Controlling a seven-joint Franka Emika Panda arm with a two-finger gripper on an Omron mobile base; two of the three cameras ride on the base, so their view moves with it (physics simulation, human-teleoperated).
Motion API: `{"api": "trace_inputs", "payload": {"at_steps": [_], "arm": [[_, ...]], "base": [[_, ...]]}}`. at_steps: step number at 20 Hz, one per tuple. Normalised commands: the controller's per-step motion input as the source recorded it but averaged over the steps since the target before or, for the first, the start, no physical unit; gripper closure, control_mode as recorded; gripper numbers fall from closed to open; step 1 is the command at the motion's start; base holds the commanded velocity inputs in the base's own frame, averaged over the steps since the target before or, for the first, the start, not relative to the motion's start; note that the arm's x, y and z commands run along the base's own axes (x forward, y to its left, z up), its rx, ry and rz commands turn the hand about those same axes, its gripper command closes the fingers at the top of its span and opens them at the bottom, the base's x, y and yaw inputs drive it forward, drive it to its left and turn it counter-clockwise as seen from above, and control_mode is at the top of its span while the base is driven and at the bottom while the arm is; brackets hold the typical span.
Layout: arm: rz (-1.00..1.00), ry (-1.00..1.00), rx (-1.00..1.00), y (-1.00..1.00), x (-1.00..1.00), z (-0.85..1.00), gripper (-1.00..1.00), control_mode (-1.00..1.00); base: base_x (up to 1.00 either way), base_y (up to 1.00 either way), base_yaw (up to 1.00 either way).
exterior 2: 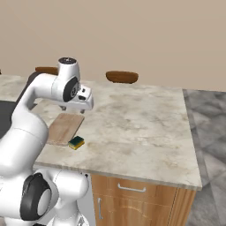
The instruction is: Pick up the sponge from the counter and clean the cutting board by briefly scrubbing or pressing down on the cutting board. Once finished, release the sponge.
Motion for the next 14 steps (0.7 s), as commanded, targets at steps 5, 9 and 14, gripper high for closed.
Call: {"api": "trace_inputs", "payload": {"at_steps": [5, 9, 14], "arm": [[-0.08, 0.00, 0.00, 0.57, 0.34, -0.84, -1.00, -1.00], [-0.10, 0.02, 0.04, 0.26, 0.52, -0.65, -1.00, -1.00], [-0.08, 0.18, 0.03, 0.00, 0.31, -0.57, -1.00, -1.00]], "base": [[0.00, 0.00, 0.00], [0.00, 0.00, 0.00], [0.00, 0.00, 0.00]]}}
